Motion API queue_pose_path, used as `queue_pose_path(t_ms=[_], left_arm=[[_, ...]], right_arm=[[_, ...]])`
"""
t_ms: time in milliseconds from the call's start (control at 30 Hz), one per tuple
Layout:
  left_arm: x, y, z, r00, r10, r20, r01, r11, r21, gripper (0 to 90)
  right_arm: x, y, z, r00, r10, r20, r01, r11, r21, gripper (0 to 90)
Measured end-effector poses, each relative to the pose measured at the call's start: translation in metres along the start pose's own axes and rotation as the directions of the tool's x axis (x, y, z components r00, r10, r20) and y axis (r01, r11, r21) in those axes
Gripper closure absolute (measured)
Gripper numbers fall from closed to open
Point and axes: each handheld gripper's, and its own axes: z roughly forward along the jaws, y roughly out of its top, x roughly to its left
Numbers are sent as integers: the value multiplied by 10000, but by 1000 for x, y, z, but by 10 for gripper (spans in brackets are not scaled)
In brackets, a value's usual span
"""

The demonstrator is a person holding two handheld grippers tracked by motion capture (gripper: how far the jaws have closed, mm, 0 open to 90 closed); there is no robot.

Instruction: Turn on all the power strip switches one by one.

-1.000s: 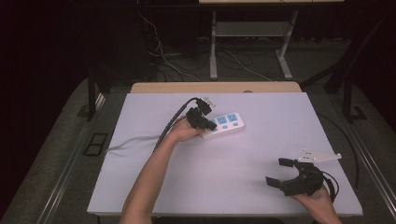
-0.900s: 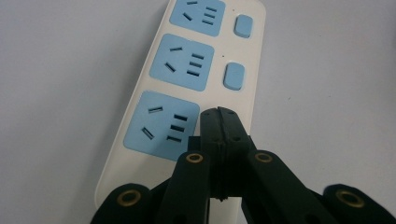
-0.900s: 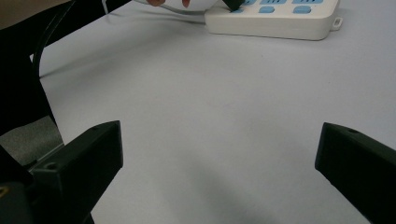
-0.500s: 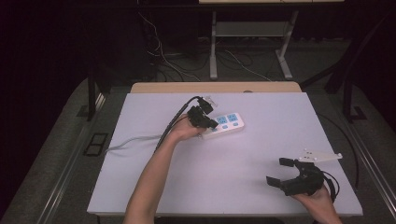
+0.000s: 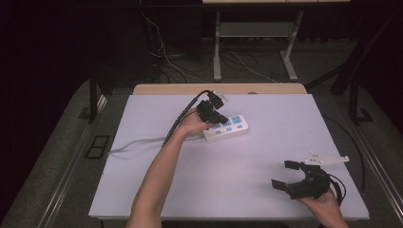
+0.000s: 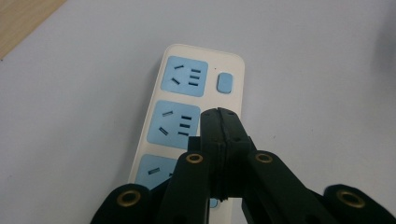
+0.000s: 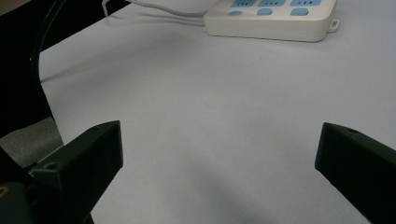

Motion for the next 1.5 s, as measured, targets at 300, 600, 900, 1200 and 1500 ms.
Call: queue_pose_path(t_ms=[300,600,900,1200,1500], left_arm=[[-5,7,13,9999,121,80,-122,9999,106,889],[-6,6,27,9997,250,49,-252,9985,482,888],[-5,2,33,9997,225,-9,-224,9969,749,887],[-3,0,34,9999,13,149,-24,9976,691,887],[0,-2,35,9990,-277,339,255,9976,638,890]], right_arm=[[0,0,0,10000,9,-4,-9,10000,4,7],[0,0,0,10000,-45,-58,45,10000,22,7],[0,0,0,10000,-45,-55,45,10000,21,7],[1,0,0,10000,-89,-34,89,10000,17,7],[1,1,1,9999,-105,-22,105,9999,10,7]])
